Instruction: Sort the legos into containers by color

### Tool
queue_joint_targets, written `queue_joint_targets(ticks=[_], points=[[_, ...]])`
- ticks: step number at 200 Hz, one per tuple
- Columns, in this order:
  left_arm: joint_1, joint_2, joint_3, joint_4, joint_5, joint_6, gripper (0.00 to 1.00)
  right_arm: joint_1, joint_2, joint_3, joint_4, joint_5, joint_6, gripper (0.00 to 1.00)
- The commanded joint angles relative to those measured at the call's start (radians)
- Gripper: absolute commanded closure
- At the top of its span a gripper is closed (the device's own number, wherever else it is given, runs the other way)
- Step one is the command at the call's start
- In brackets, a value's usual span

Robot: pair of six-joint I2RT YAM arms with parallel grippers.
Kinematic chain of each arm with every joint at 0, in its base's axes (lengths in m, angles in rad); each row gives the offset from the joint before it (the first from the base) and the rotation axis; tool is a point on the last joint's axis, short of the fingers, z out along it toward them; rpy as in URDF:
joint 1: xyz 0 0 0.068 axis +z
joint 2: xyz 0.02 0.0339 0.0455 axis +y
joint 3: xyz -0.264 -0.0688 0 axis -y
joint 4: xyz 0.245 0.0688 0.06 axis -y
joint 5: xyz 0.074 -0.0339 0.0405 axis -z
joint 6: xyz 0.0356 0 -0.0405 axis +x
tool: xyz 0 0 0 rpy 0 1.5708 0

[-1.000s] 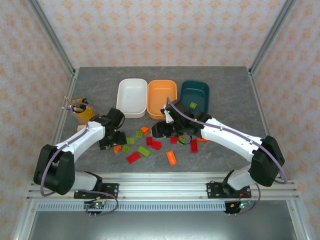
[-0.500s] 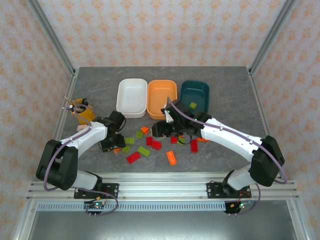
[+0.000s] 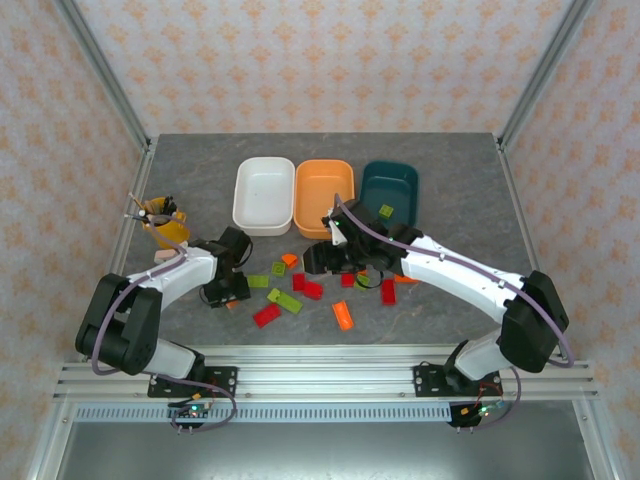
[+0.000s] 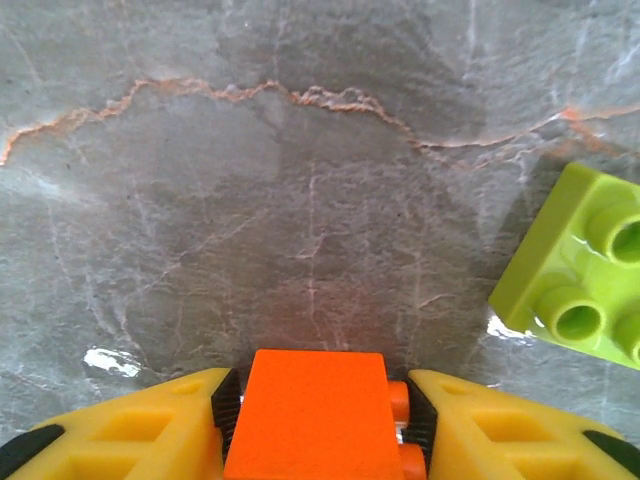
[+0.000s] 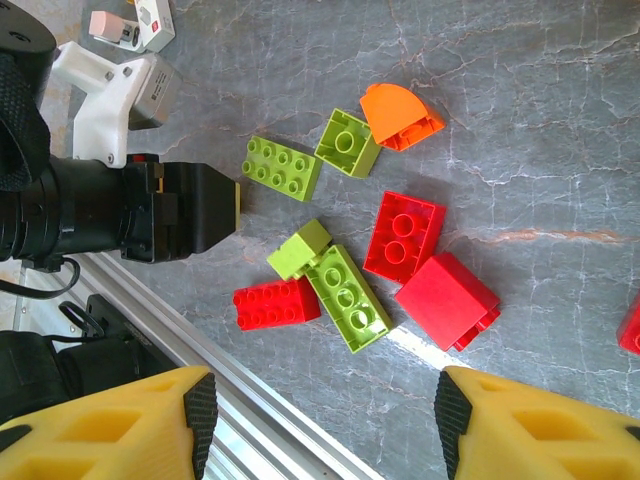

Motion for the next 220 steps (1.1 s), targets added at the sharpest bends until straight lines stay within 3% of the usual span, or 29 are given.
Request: queue_joint_targets(ticks=[1,71,115,177,220], points=[[0.007,-0.006,-0.017,0.012,-0.023,-0.023,0.54,0.001,0.008,0.029,0.002,0.029,0.007,0.39],[0.006,-0.153,0.059,-0.116,-0.088,-0.031,0.67,0.001,-0.012,0.042,-0.018,0.073,0.001,0.4],[0.007,-0.166,0.287,-0.212,-0.085,-0.019,0.68,-0.004,-0.058,0.051,-0.05,0.201,0.022,0.41],[0.022,0.23,0.763,-0.236,-0.1,0.055,0.67,-0.103,-0.087,0.086,0.023,0.285,0.136,0.33],[0.065,0.559,1.057,-0.252,-0.093,0.09,0.67,-0.238,-0.046,0.128,0.127,0.24,0.24,0.14]])
